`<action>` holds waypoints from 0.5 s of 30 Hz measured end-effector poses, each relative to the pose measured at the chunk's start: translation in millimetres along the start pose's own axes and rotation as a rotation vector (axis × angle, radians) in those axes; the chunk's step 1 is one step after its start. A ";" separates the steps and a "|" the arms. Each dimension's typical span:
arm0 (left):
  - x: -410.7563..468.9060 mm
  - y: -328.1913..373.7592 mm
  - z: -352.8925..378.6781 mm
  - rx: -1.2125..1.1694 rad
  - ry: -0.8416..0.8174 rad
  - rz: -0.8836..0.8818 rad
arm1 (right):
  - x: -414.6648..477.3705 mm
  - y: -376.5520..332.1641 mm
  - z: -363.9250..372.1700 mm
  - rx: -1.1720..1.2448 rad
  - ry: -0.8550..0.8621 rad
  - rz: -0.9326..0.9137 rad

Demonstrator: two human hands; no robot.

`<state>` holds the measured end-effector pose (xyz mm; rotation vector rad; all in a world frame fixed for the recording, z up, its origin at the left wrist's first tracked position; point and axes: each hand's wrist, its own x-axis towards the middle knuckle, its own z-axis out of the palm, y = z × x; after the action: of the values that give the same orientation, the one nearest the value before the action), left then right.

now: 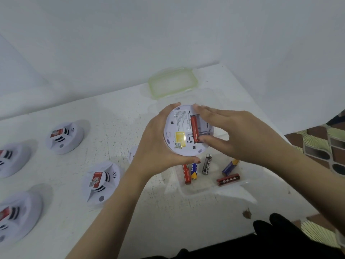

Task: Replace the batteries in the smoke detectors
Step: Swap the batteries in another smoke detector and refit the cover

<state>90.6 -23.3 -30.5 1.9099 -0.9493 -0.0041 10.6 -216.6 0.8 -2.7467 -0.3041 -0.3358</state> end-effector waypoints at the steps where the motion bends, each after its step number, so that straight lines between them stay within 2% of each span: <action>1: 0.3 0.9 0.1 -0.002 0.001 0.005 | 1.4 0.4 -1.3 -0.004 0.012 -0.034; 6: 1.2 3.7 0.5 0.046 0.010 0.013 | 7.6 0.2 -6.2 -0.136 0.070 -0.219; 10: 1.1 7.9 2.6 0.078 -0.002 0.001 | 13.3 0.1 -5.7 -0.167 -0.012 -0.243; 15: -2.8 12.4 6.6 0.057 -0.015 0.003 | 18.1 2.7 -16.2 -0.135 0.008 -0.260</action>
<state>78.6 -29.4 -25.6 1.9634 -0.9718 0.0105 25.3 -222.1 19.5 -2.8393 -0.6620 -0.4493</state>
